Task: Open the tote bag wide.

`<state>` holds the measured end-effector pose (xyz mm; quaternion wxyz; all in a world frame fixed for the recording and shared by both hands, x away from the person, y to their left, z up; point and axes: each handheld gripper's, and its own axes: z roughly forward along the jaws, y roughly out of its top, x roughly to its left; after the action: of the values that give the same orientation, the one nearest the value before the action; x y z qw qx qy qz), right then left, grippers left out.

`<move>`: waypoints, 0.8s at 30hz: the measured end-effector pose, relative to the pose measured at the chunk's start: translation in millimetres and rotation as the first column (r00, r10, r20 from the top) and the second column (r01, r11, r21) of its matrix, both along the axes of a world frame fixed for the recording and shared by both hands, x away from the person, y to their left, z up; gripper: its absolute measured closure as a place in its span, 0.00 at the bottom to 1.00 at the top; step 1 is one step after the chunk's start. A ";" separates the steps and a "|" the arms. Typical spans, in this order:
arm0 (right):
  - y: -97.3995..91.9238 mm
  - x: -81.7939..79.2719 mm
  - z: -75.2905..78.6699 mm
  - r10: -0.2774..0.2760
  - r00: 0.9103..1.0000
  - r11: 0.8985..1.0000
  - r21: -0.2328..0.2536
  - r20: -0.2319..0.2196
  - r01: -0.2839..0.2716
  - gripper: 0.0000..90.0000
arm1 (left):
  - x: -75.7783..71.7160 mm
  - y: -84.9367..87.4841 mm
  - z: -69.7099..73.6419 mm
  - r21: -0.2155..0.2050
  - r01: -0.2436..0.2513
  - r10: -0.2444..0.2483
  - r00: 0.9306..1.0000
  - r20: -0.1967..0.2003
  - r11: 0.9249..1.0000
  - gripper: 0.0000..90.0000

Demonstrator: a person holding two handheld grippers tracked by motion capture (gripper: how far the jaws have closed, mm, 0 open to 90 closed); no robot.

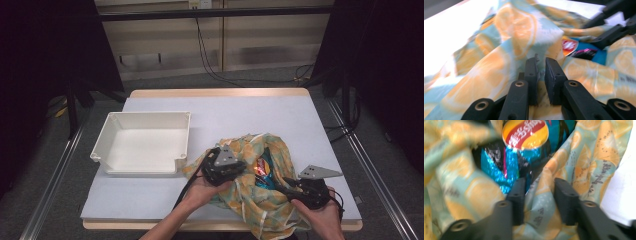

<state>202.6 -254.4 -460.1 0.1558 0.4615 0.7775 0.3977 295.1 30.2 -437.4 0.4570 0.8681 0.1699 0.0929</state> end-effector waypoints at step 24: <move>-16.9 -35.7 -17.1 -0.057 0.998 0.998 -0.013 -0.022 0.057 0.79 | -22.5 8.9 40.0 -0.161 0.108 -0.111 0.994 -0.009 0.981 0.53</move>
<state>166.9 -271.3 -477.2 0.1614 0.4871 0.7681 0.3832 272.5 39.1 -397.4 0.5280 0.8375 0.1327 0.0460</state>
